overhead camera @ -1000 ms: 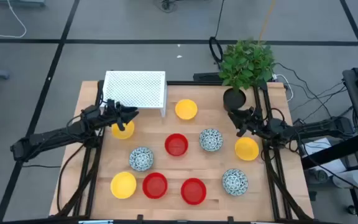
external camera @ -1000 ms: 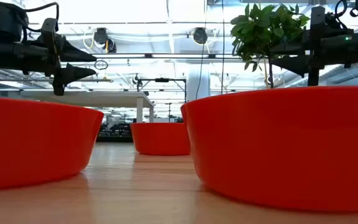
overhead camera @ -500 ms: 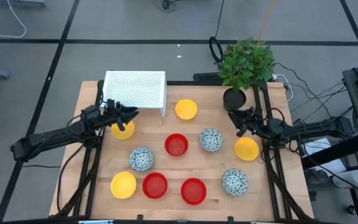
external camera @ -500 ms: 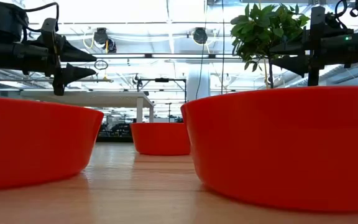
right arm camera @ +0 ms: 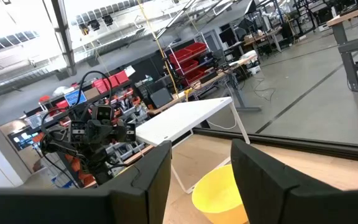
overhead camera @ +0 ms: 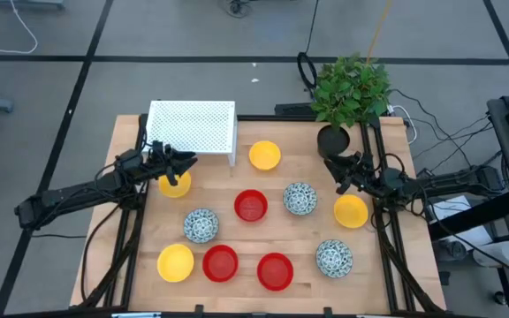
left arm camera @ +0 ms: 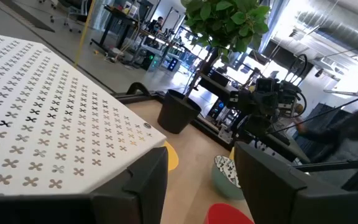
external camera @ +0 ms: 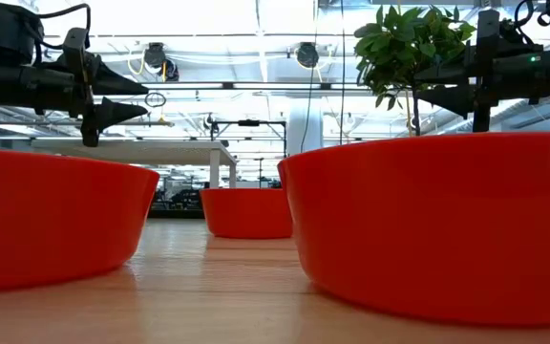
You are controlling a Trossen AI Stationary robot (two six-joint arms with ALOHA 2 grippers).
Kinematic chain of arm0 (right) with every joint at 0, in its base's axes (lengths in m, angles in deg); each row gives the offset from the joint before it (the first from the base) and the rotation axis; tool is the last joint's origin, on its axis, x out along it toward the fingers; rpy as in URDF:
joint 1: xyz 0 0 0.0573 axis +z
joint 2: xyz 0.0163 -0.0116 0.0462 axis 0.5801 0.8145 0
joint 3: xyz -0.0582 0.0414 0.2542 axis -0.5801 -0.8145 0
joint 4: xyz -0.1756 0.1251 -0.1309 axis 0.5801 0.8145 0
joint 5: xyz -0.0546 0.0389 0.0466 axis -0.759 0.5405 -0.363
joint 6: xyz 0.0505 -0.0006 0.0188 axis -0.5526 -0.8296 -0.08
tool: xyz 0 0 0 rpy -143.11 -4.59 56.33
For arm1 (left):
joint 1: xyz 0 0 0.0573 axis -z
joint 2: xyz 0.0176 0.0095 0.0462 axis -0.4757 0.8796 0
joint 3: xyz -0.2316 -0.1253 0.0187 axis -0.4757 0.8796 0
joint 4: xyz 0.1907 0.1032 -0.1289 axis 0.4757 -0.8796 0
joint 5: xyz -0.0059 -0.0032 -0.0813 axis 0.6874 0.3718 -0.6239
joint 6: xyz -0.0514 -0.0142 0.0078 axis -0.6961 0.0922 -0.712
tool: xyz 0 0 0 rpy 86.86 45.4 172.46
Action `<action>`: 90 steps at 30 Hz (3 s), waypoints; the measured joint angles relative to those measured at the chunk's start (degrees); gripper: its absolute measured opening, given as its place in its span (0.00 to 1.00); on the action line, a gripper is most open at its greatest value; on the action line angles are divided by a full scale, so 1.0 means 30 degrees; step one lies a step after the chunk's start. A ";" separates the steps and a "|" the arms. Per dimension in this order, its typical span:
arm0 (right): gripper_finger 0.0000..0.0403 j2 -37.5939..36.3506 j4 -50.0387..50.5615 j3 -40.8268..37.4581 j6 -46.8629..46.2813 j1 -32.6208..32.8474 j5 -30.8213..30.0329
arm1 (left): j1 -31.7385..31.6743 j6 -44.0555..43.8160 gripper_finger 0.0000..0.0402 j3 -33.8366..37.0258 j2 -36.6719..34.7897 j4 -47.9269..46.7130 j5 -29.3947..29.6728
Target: Pick & Place Mini bowls
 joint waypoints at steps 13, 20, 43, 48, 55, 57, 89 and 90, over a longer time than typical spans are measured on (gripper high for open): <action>0.39 0.0000 0.0000 0.0007 0.0002 0.0003 -0.0001 | 0.0002 0.0002 0.46 0.0000 0.0006 0.0006 0.0004; 0.39 0.0000 -0.0004 0.0002 0.0003 -0.0004 -0.0004 | 0.0006 0.0006 0.46 0.0000 0.0006 0.0000 0.0000; 0.39 0.0000 -0.0004 0.0001 -0.0004 0.0002 -0.0004 | 0.0006 0.0006 0.46 0.0000 -0.0001 -0.0001 0.0006; 0.39 0.0000 -0.0004 0.0000 -0.0004 0.0002 -0.0004 | 0.0006 0.0006 0.46 0.0000 0.0000 -0.0001 0.0006; 0.39 0.0000 -0.0004 0.0000 -0.0796 -0.0004 0.0047 | 0.0001 0.0005 0.46 0.0000 0.0003 0.0001 0.0003; 0.39 0.0000 -0.0004 0.0000 -0.1307 0.0003 0.0018 | 0.0003 0.0003 0.46 0.0000 0.0003 -0.0001 0.0003; 0.39 0.0000 -0.0004 0.0007 -0.5144 0.0000 0.0054 | 0.0006 0.0000 0.46 0.0000 0.0006 0.0006 0.0000; 0.39 0.0000 -0.0004 0.0007 -0.5161 0.0003 0.0061 | 0.0001 0.0006 0.46 0.0000 0.0001 -0.0001 0.0006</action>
